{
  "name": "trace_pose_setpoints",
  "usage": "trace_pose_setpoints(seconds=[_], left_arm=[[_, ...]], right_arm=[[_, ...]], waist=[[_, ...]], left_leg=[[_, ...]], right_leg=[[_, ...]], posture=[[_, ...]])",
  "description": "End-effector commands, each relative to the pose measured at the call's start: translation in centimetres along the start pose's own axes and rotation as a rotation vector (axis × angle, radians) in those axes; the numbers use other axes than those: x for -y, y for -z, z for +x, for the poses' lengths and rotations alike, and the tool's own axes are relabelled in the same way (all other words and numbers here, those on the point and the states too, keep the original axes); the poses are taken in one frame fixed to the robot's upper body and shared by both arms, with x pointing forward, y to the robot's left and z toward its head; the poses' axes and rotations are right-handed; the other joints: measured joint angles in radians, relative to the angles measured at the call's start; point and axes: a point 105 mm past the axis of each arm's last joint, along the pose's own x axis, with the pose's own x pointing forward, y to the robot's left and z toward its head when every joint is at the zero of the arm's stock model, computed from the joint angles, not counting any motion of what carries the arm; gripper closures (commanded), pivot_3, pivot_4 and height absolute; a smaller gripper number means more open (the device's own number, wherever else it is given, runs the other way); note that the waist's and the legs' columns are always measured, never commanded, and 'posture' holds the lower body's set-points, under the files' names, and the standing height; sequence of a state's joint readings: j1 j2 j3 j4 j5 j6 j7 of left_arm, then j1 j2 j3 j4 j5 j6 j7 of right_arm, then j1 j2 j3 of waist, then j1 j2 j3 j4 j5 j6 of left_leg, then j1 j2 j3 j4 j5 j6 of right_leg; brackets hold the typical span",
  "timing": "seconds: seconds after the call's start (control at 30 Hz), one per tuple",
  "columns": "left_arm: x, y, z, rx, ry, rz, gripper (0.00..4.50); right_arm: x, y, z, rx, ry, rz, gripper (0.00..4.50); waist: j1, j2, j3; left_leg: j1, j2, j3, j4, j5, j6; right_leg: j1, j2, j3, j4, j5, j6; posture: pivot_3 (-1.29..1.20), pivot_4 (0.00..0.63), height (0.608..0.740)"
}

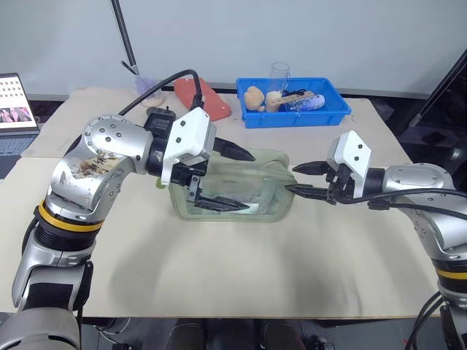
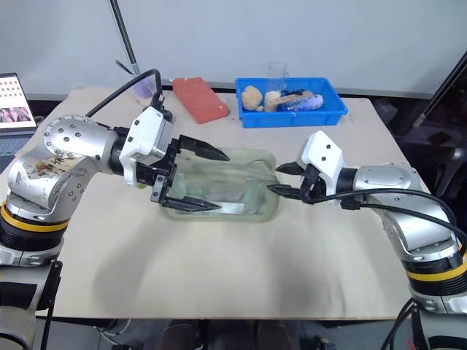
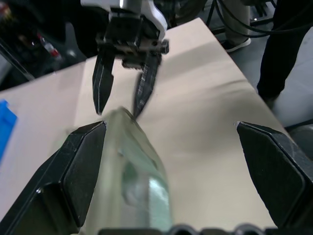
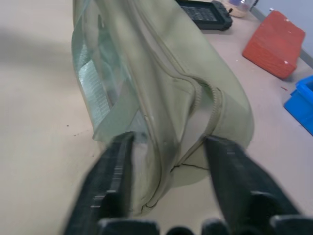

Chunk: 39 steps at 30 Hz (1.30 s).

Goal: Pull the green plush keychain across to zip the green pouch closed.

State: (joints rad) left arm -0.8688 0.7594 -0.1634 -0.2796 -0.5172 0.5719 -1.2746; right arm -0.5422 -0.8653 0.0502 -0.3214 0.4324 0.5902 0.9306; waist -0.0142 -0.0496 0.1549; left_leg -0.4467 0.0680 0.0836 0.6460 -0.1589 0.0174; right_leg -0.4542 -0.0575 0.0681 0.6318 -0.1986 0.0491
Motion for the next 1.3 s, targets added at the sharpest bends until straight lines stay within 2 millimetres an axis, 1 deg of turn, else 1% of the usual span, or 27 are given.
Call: trace_pose_setpoints(seconds=[0.03, 0.1, 0.13, 0.2, 0.27, 0.3, 0.37, 0.43, 0.47, 0.5, 0.57, 0.7, 0.8, 0.9, 0.93, 1.03, 1.07, 1.13, 1.23, 1.3], left_arm=[[-0.6, -1.5, -1.5, 0.015, -0.088, 0.03, 0.0], [-1.1, -1.5, -2.6, 0.0, -0.152, 0.004, 0.0], [-1.5, -1.4, -3.4, -0.009, -0.19, -0.01, 0.0], [-2.5, -1.0, -5.7, -0.04, -0.303, -0.05, 0.0], [-3.2, -0.1, -8.4, -0.081, -0.422, -0.099, 0.0], [-3.0, 0.7, -9.7, -0.113, -0.467, -0.133, 0.0], [-2.3, 2.1, -11.6, -0.171, -0.521, -0.182, 0.0], [-1.2, 3.3, -12.2, -0.211, -0.53, -0.222, 0.0], [-0.7, 3.9, -12.2, -0.231, -0.525, -0.233, 0.0], [-0.3, 4.4, -12.2, -0.248, -0.524, -0.242, 0.0], [-0.1, 5.2, -12.0, -0.256, -0.549, -0.243, 0.0], [0.2, 5.7, -10.9, -0.24, -0.545, -0.258, 0.0], [0.6, 6.2, -11.2, -0.276, -0.546, -0.264, 0.82], [0.8, 6.4, -11.6, -0.291, -0.54, -0.273, 2.29], [0.8, 6.6, -11.8, -0.31, -0.537, -0.272, 2.68], [1.1, 6.9, -12.0, -0.336, -0.521, -0.27, 4.2], [1.1, 6.9, -12.0, -0.335, -0.518, -0.268, 4.46], [0.5, 6.5, -12.0, -0.324, -0.528, -0.245, 4.46], [-1.5, 4.4, -11.9, -0.259, -0.552, -0.18, 4.46], [-2.4, 3.2, -11.2, -0.235, -0.53, -0.127, 4.46]], right_arm=[[0.3, -0.9, -0.1, 0.034, -0.003, -0.047, 3.63], [0.3, -0.9, 0.0, 0.039, -0.011, -0.048, 4.32], [0.4, -0.9, 0.0, 0.04, -0.012, -0.048, 4.48], [0.4, -0.8, 0.1, 0.041, -0.016, -0.054, 4.48], [0.7, -0.7, 0.2, 0.041, -0.006, -0.063, 4.48], [0.8, -0.6, 0.3, 0.04, -0.007, -0.067, 4.48], [0.8, -0.4, 0.3, 0.034, -0.018, -0.08, 4.48], [0.7, -0.5, 0.5, 0.038, -0.026, -0.083, 4.48], [0.7, -0.5, 0.5, 0.041, -0.03, -0.085, 4.48], [0.7, -0.6, 0.6, 0.044, -0.034, -0.087, 4.48], [0.7, -0.9, 0.7, 0.053, -0.038, -0.088, 4.48], [0.8, -1.1, 0.8, 0.057, -0.042, -0.091, 4.48], [0.9, -1.2, 0.9, 0.059, -0.042, -0.092, 4.5], [0.9, -1.2, 0.9, 0.061, -0.042, -0.093, 4.5], [0.9, -1.3, 1.0, 0.063, -0.041, -0.093, 4.5], [0.8, -1.4, 1.0, 0.069, -0.039, -0.093, 4.5], [0.7, -1.5, 1.0, 0.069, -0.039, -0.093, 4.5], [0.8, -1.5, 0.9, 0.07, -0.035, -0.093, 4.5], [0.9, -1.4, 0.8, 0.066, -0.026, -0.093, 4.5], [0.9, -1.4, 0.7, 0.066, -0.023, -0.093, 4.5]], waist=[[0.0, 0.0, 0.0], [0.0, 0.0, 0.0], [0.0, 0.0, 0.0], [-0.001, 0.0, 0.0], [-0.004, 0.0, 0.0], [-0.007, 0.0, 0.0], [-0.009, 0.0, 0.0], [-0.006, 0.0, 0.0], [-0.003, 0.0, 0.0], [0.0, 0.0, 0.0], [0.006, 0.0, 0.0], [0.009, 0.0, 0.0], [0.003, 0.0, 0.0], [0.002, 0.0, 0.0], [0.001, 0.0, 0.0], [0.001, 0.0, 0.0], [0.001, 0.0, 0.0], [0.001, 0.0, 0.0], [0.008, 0.0, 0.0], [0.01, 0.0, 0.0]], left_leg=[[0.0, 0.0, 0.0, 0.0, 0.0, 0.0], [0.0, 0.0, 0.0, 0.0, 0.0, 0.0], [0.0, 0.0, 0.0, 0.0, 0.0, 0.0], [0.0, 0.0, 0.0, 0.0, 0.0, 0.0], [0.001, 0.0, 0.0, 0.0, 0.0, 0.0], [0.001, 0.001, 0.0, -0.001, 0.0, 0.0], [0.002, 0.001, 0.001, -0.002, 0.0, 0.0], [0.002, 0.001, 0.001, -0.002, 0.0, 0.0], [0.002, 0.001, 0.001, -0.002, 0.0, 0.0], [0.002, 0.001, 0.002, -0.002, 0.0, 0.0], [0.001, 0.001, 0.002, -0.002, 0.0, -0.001], [0.001, 0.001, 0.003, -0.001, 0.0, -0.001], [0.002, 0.001, 0.003, -0.002, 0.0, -0.001], [0.001, 0.001, 0.003, -0.003, 0.0, -0.001], [0.001, 0.001, 0.003, -0.003, 0.0, -0.001], [0.001, 0.001, 0.003, -0.003, 0.0, -0.001], [0.001, 0.001, 0.003, -0.003, 0.0, -0.001], [0.001, 0.001, 0.003, -0.003, 0.0, -0.001], [0.001, 0.001, 0.003, -0.002, 0.0, -0.001], [0.001, 0.001, 0.003, -0.002, 0.0, -0.001]], right_leg=[[0.0, 0.0, 0.0, 0.0, 0.0, 0.0], [0.0, 0.0, 0.0, 0.0, 0.0, 0.0], [0.0, 0.0, 0.0, 0.0, -0.001, -0.001], [0.0, 0.0, 0.0, 0.0, -0.001, -0.001], [0.0, 0.0, 0.0, 0.0, -0.001, -0.001], [0.0, 0.0, 0.0, 0.0, -0.001, -0.001], [0.0, 0.0, 0.0, 0.0, -0.001, -0.001], [-0.001, 0.0, 0.0, 0.0, -0.001, -0.002], [-0.001, 0.0, 0.0, 0.0, -0.003, -0.007], [-0.001, -0.001, 0.0, 0.0, -0.003, -0.008], [0.0, -0.001, 0.0, 0.0, -0.003, -0.008], [-0.001, -0.002, 0.0, 0.0, -0.001, -0.012], [-0.001, -0.002, 0.0, 0.0, -0.001, -0.012], [-0.002, -0.001, 0.0, 0.0, -0.001, -0.013], [-0.002, -0.001, 0.0, 0.0, -0.001, -0.013], [-0.002, -0.001, 0.0, 0.0, -0.001, -0.013], [-0.002, -0.001, 0.0, 0.0, -0.001, -0.013], [-0.002, -0.001, 0.0, 0.0, -0.001, -0.013], [-0.002, -0.001, -0.001, 0.0, -0.001, -0.013], [-0.001, -0.001, -0.001, 0.0, -0.001, -0.013]], posture=[[0.0, 0.15, 0.74], [0.0, 0.15, 0.74], [0.0, 0.15, 0.74], [0.0, 0.15, 0.74], [0.0, 0.15, 0.74], [0.0, 0.15, 0.74], [0.0, 0.15, 0.74], [0.0, 0.15, 0.74], [0.0, 0.15, 0.74], [0.0, 0.15, 0.74], [0.0, 0.15, 0.74], [0.0, 0.15, 0.74], [0.0, 0.15, 0.74], [0.0, 0.15, 0.74], [0.0, 0.15, 0.74], [0.0, 0.15, 0.74], [0.0, 0.15, 0.74], [0.0, 0.15, 0.74], [0.0, 0.15, 0.74], [0.0, 0.15, 0.74]])
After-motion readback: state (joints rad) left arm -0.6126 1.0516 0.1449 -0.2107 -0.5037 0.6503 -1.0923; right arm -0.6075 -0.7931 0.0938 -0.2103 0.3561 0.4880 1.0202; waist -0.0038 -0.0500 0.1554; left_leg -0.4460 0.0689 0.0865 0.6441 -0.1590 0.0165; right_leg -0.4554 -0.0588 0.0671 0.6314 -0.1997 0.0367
